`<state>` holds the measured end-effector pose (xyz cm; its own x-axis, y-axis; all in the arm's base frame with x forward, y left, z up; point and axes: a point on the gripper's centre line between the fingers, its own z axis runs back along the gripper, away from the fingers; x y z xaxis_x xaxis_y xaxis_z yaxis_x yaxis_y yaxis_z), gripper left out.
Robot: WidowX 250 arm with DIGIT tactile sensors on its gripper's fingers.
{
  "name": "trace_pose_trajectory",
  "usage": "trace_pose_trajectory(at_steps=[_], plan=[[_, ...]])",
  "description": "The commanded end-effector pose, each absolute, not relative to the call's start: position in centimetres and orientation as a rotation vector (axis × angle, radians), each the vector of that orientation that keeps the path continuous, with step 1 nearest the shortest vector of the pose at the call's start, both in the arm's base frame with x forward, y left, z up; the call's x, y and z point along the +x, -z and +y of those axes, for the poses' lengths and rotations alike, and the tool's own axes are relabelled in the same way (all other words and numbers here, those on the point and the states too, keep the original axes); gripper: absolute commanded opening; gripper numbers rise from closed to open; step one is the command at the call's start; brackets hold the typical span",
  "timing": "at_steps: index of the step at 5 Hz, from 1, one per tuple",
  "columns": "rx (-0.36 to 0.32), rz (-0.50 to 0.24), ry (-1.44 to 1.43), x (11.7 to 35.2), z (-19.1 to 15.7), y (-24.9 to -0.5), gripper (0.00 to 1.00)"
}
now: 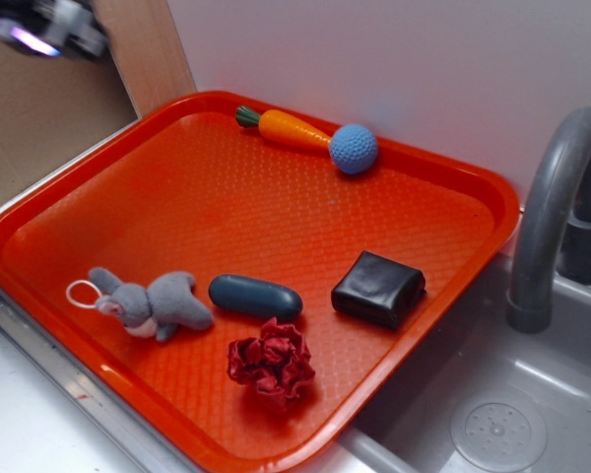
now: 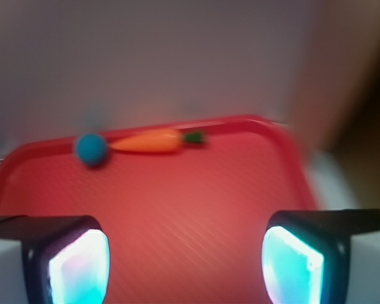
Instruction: Grab the blue ball.
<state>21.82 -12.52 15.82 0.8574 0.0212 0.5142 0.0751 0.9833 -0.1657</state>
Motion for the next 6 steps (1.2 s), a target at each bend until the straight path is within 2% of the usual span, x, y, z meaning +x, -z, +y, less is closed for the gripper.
trace_pose_trajectory(at_steps=[1, 2, 4, 5, 6], plan=[[-0.354, -0.602, 0.180, 29.8, -18.9, -12.3, 1.00], [-0.468, -0.589, 0.237, 31.5, -21.7, -10.6, 1.00], [-0.498, -0.555, 0.313, 32.0, -25.8, -8.9, 1.00], [-0.454, -0.500, 0.331, 32.6, -26.9, -7.5, 1.00], [-0.365, -0.497, 0.327, 32.4, -27.8, -7.2, 0.00]])
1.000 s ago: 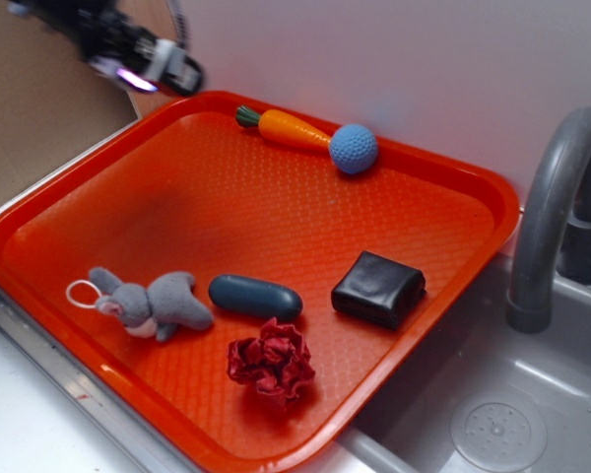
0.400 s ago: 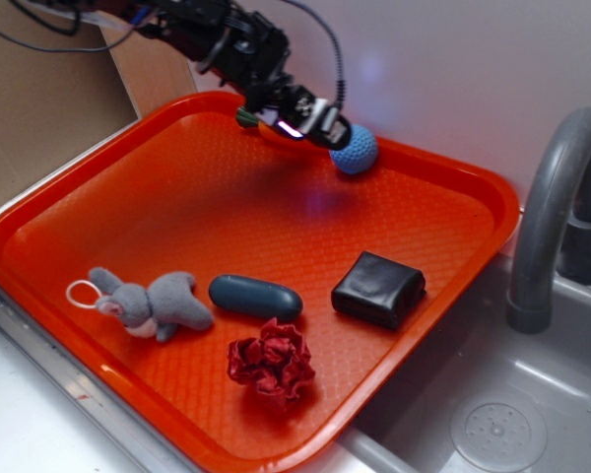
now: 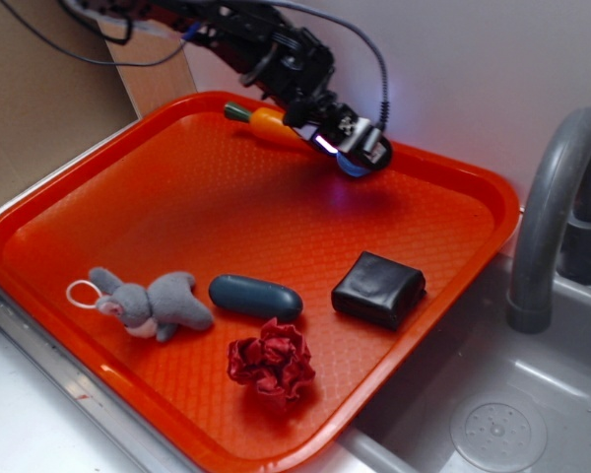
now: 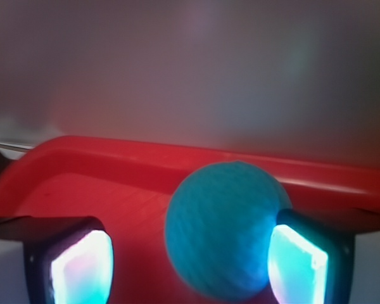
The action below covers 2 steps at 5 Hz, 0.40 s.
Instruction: Grab the blue ball.
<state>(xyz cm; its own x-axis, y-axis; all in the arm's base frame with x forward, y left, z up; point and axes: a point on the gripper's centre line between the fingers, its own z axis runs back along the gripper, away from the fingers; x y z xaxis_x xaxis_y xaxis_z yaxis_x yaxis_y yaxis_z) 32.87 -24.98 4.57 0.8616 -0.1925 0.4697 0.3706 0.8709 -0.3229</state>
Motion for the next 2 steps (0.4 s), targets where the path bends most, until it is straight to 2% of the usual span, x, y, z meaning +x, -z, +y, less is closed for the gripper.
trace_pose_trajectory(at_steps=[1, 2], plan=[[-0.296, -0.487, 0.308, 32.00, -28.15, -7.15, 0.00], [-0.249, -0.485, 0.289, 31.31, -28.01, -7.83, 0.00]])
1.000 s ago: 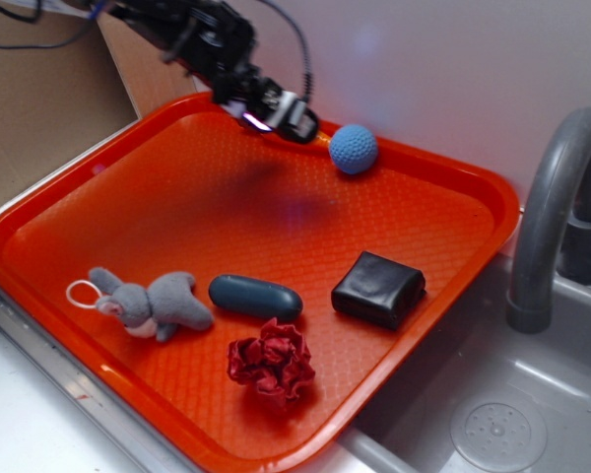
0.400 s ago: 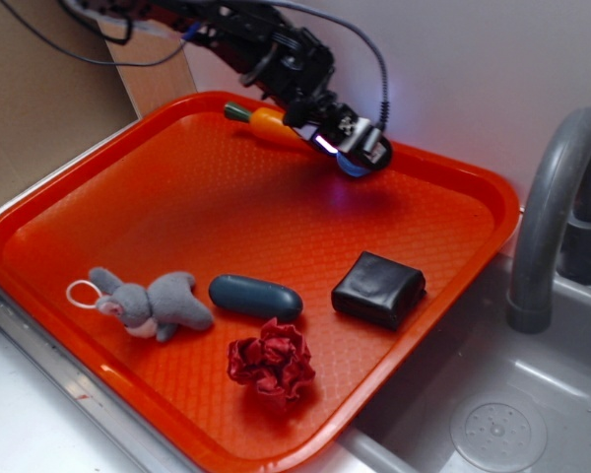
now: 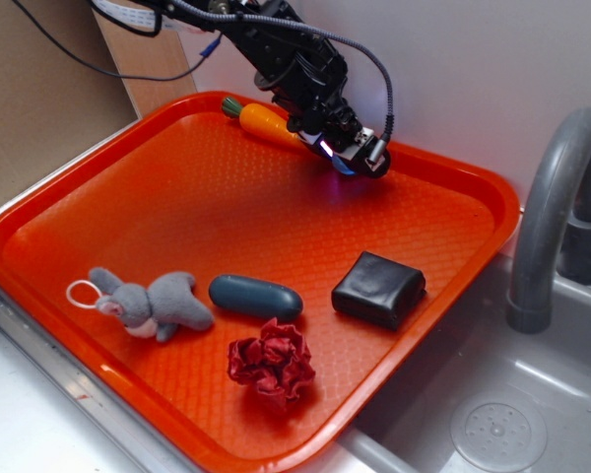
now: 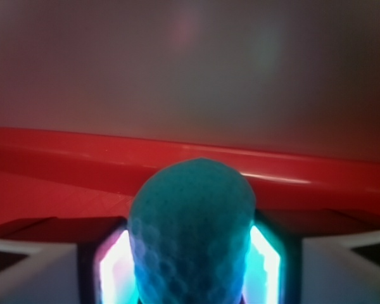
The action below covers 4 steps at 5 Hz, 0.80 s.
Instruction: Grab the blue ball.
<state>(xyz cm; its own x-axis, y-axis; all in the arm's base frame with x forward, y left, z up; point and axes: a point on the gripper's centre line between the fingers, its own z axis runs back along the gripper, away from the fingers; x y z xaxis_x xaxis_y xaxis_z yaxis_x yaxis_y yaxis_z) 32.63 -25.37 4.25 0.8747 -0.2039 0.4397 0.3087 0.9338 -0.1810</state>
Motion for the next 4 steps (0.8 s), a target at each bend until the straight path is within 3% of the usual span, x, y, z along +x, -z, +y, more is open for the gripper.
trace_pose_trajectory(at_steps=[1, 2, 4], plan=[[-0.139, -0.423, 0.195, 29.2, -26.2, -10.7, 0.00], [-0.106, -0.281, 0.065, 26.7, -24.2, -13.2, 0.00], [-0.091, -0.228, -0.127, 22.5, -20.6, -17.4, 0.00]])
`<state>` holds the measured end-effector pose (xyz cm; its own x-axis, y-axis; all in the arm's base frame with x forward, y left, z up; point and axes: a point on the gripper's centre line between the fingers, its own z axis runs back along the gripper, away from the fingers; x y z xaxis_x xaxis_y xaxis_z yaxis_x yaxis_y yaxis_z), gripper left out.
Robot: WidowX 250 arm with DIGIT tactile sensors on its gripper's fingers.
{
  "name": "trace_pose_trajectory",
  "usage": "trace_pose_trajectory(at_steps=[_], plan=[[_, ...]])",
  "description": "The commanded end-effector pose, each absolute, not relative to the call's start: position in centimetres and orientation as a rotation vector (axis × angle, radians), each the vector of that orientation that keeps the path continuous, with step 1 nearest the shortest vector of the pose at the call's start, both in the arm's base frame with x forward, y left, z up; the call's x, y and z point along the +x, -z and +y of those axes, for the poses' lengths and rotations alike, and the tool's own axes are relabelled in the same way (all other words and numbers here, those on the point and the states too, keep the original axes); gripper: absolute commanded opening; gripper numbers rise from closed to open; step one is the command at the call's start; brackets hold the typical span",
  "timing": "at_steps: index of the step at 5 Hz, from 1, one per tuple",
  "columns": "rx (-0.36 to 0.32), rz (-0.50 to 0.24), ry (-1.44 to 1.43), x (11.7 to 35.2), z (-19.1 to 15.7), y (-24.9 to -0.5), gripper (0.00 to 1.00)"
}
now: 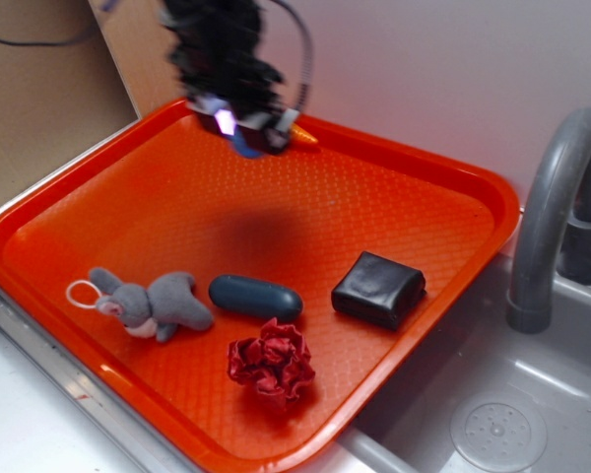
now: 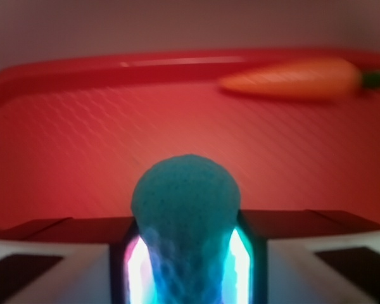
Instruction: Grab the blue ball.
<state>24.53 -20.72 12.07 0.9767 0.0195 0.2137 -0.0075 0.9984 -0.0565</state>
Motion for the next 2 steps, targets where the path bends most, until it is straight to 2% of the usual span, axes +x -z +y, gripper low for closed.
trace_pose_trajectory(at_steps=[1, 2], plan=[[-0.070, -0.224, -0.204, 21.01, -19.30, -18.47, 0.00], [-0.107, -0.235, -0.226, 20.40, -18.56, -18.46, 0.00]])
